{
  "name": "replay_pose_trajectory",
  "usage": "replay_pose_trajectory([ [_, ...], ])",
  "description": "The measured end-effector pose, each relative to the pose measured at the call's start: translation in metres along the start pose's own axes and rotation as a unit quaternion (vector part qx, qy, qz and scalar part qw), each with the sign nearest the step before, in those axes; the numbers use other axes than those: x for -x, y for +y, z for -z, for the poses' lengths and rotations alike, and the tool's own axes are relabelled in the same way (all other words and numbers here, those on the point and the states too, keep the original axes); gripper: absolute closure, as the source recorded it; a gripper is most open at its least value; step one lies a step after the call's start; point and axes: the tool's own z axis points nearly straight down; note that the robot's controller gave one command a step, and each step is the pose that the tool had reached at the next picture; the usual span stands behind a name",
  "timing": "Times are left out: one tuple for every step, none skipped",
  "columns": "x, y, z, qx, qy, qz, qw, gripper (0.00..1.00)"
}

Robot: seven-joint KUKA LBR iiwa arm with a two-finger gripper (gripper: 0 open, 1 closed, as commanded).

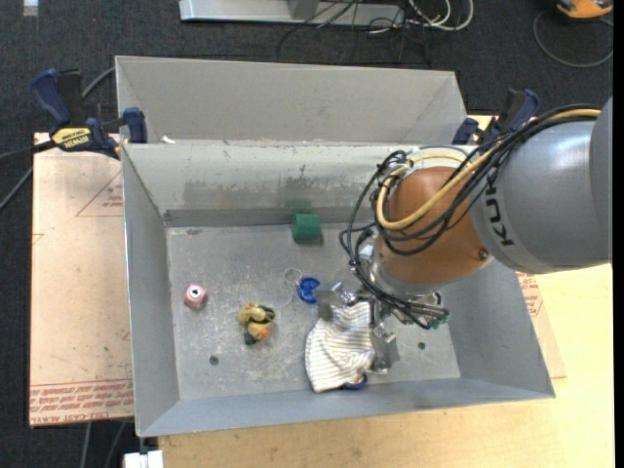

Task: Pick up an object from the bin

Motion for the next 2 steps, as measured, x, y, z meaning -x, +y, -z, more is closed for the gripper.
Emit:
replay_pose_trajectory([
  [-0.0057,-0.0159,0.0019,0.003,0.003,-0.185,0.9828,1.0],
  [-0.0057,-0.0159,0.0019,0.003,0.003,-0.185,0.9828,1.0],
])
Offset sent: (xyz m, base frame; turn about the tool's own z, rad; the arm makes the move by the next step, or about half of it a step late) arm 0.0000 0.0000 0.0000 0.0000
